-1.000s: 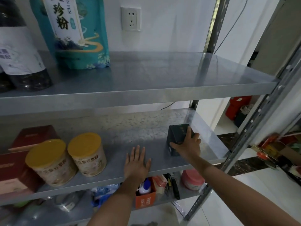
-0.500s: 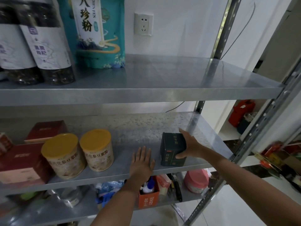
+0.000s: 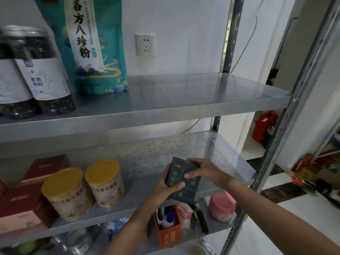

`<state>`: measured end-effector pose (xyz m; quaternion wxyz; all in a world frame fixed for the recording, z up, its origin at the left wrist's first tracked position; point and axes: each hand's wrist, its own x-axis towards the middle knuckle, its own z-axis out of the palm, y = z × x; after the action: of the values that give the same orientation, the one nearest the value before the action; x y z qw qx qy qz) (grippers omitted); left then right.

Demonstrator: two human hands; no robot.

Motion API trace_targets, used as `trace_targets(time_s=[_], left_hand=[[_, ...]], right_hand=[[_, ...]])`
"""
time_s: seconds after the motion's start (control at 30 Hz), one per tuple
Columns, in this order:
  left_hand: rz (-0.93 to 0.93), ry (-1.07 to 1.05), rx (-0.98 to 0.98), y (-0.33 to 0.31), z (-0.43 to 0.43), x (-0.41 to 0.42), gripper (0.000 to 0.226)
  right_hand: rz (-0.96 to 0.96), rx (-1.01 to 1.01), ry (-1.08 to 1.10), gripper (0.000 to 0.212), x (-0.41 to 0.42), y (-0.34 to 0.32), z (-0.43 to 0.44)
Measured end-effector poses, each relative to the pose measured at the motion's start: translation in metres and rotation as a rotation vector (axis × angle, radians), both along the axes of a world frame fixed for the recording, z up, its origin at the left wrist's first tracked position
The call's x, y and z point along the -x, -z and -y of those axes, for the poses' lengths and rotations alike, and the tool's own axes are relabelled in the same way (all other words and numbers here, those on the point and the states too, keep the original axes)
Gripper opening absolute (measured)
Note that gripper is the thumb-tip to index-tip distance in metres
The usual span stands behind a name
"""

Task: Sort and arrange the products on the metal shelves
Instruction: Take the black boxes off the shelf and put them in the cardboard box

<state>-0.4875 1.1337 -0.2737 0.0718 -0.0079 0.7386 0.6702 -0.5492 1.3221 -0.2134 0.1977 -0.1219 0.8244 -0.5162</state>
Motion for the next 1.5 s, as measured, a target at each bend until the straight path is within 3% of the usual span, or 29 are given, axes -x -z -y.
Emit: trace_targets(time_s=[0.13, 0.3, 0.43, 0.5, 0.57, 0.63, 0.77, 0.83, 0.93, 1.0, 1.17, 1.37, 1.5], left_hand=[[0.013, -0.149, -0.193, -0.024, -0.013, -0.015, 0.067], [0.103, -0.109, -0.274, -0.05, -0.022, -0.032, 0.063], [0.183, -0.129, -0.244, -0.063, -0.03, -0.036, 0.067], [0.188, -0.148, -0.131, -0.068, -0.033, -0.039, 0.063], [0.122, -0.198, 0.019, -0.073, -0.036, -0.04, 0.056], [0.026, -0.226, 0.004, -0.078, -0.041, -0.041, 0.058], [-0.089, -0.177, -0.024, -0.086, -0.056, -0.043, 0.061], [-0.114, -0.251, -0.11, -0.084, -0.058, -0.044, 0.056], [-0.171, -0.307, -0.221, -0.077, -0.053, -0.052, 0.058], [-0.228, -0.268, -0.193, -0.075, -0.047, -0.061, 0.073], [-0.356, -0.047, -0.008, -0.087, -0.036, -0.074, 0.097], [-0.383, 0.077, 0.081, -0.107, -0.024, -0.075, 0.107], [-0.445, -0.161, 0.047, -0.11, -0.033, -0.085, 0.08]], right_hand=[[0.165, 0.269, 0.058, 0.096, -0.013, -0.02, -0.009], [0.337, 0.46, -0.023, 0.123, -0.042, -0.02, -0.021], [0.297, 0.517, 0.097, 0.12, -0.059, -0.009, -0.022], [0.229, 0.476, 0.186, 0.116, -0.064, -0.01, -0.022], [0.099, 0.381, 0.284, 0.112, -0.069, -0.011, -0.02], [-0.089, 0.277, 0.361, 0.101, -0.075, -0.013, -0.016], [-0.302, 0.262, 0.347, 0.117, -0.094, -0.013, -0.004], [-0.302, 0.272, 0.251, 0.118, -0.1, -0.015, -0.009], [-0.124, 0.351, 0.083, 0.104, -0.098, -0.032, -0.034], [-0.019, 0.408, 0.04, 0.099, -0.094, -0.042, -0.049], [0.062, 0.363, -0.127, 0.123, -0.084, -0.045, -0.059], [-0.16, 0.427, -0.003, 0.102, -0.097, -0.046, -0.05], [-0.402, 0.403, 0.294, 0.107, -0.111, -0.047, -0.032]])
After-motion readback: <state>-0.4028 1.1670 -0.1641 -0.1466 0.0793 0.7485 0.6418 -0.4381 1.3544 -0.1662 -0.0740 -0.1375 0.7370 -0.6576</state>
